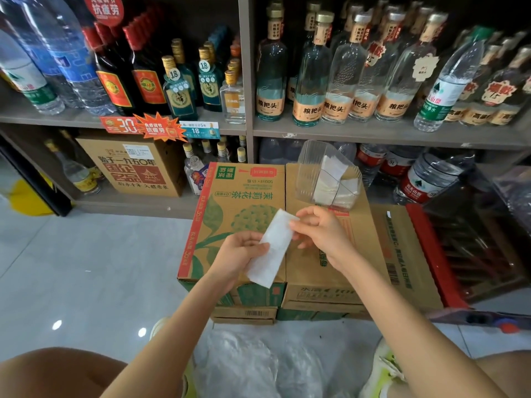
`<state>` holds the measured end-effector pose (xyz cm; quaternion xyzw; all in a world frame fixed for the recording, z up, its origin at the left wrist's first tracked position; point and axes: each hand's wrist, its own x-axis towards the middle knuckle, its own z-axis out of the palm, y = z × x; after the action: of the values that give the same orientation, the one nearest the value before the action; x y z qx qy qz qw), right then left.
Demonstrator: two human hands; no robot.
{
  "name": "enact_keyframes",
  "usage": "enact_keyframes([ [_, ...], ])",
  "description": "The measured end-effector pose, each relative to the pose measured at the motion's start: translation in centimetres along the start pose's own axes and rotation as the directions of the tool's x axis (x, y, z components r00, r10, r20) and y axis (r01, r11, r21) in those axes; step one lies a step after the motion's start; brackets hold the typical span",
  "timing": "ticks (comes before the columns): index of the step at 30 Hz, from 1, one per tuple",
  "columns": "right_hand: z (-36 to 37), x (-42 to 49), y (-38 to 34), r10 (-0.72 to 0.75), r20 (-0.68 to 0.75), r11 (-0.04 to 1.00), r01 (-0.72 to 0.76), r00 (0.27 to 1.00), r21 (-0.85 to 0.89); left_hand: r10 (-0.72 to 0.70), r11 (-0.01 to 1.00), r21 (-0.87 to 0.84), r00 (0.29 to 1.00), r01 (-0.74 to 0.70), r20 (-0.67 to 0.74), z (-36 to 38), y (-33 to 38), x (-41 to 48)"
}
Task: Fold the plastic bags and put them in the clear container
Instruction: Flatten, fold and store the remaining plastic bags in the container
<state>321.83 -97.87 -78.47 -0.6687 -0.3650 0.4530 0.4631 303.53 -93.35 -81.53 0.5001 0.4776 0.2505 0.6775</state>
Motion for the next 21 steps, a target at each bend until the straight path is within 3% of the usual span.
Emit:
enact_keyframes([
  [4,2.1,-1.4,1.5,0.184,0.051,0.971,-0.189,0.982,0.147,-0.009,0.999,-0.044,0.998,0.006,-0.064,0.8,-0.3,0.0],
  [7,3.4,-1.9,2.3,0.197,-0.024,0.958,-0.187,0.98,0.216,-0.033,0.997,-0.072,0.994,0.026,-0.107,1.1,-0.6,-0.1],
  [14,3.0,-2.3,2.4,-0.133,-0.079,0.991,0.131,0.988,-0.022,-0.18,0.953,-0.247,0.984,0.174,0.001,0.6,0.7,-0.4],
  [18,1.8,-2.3,2.8,-0.386,0.041,0.886,0.383,0.922,-0.262,-0.226,0.924,-0.308,0.973,0.227,0.039,0.3,1.8,-0.3],
  [21,1.1,-2.2,3.1,-0.457,0.122,0.817,0.47,0.881,-0.332,-0.16,0.951,-0.257,0.985,0.173,0.069,0.2,2.3,-0.4],
])
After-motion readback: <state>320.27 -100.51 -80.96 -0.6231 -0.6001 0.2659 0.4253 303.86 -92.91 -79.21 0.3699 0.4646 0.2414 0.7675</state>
